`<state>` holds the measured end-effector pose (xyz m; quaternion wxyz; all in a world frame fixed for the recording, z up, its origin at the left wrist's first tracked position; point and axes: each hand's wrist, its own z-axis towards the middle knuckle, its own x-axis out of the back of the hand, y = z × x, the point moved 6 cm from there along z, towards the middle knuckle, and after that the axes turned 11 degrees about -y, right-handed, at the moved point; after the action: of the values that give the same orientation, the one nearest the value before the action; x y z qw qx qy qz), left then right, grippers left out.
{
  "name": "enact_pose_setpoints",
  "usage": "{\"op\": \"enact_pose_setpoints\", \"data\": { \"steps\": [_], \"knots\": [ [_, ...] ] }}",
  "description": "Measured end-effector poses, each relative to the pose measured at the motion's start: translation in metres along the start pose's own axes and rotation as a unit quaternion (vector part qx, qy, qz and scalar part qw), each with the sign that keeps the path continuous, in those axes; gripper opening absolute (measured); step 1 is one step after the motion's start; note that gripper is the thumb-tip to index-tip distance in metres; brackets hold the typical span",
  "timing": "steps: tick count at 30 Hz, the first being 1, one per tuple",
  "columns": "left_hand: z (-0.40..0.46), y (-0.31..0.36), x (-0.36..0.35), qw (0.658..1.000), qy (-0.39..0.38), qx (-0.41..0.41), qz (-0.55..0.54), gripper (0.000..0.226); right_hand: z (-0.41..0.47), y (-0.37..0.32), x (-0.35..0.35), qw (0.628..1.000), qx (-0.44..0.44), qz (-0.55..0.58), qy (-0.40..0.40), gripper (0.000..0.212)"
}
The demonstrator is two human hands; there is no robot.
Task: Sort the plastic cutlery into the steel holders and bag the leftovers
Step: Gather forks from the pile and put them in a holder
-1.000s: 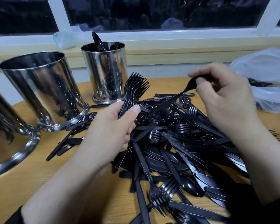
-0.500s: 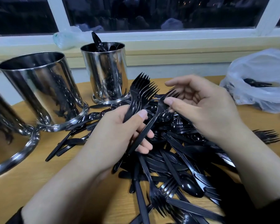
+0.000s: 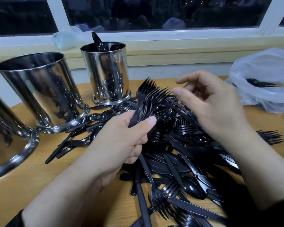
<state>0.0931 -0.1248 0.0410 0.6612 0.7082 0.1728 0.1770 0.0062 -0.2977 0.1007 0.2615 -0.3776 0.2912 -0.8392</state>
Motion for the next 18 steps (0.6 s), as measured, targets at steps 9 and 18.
{"op": "enact_pose_setpoints", "data": {
  "steps": [9,18],
  "knots": [
    [0.001,-0.001,0.006,1.0,0.02,-0.008,-0.01,0.027,-0.006,0.04,-0.001,0.899,-0.228,-0.272,-0.258,0.012],
    [0.0,-0.003,0.008,0.999,0.036,-0.002,0.005,0.03,-0.01,0.047,-0.012,0.866,-0.243,-0.286,-0.33,0.009]
  ]
}}
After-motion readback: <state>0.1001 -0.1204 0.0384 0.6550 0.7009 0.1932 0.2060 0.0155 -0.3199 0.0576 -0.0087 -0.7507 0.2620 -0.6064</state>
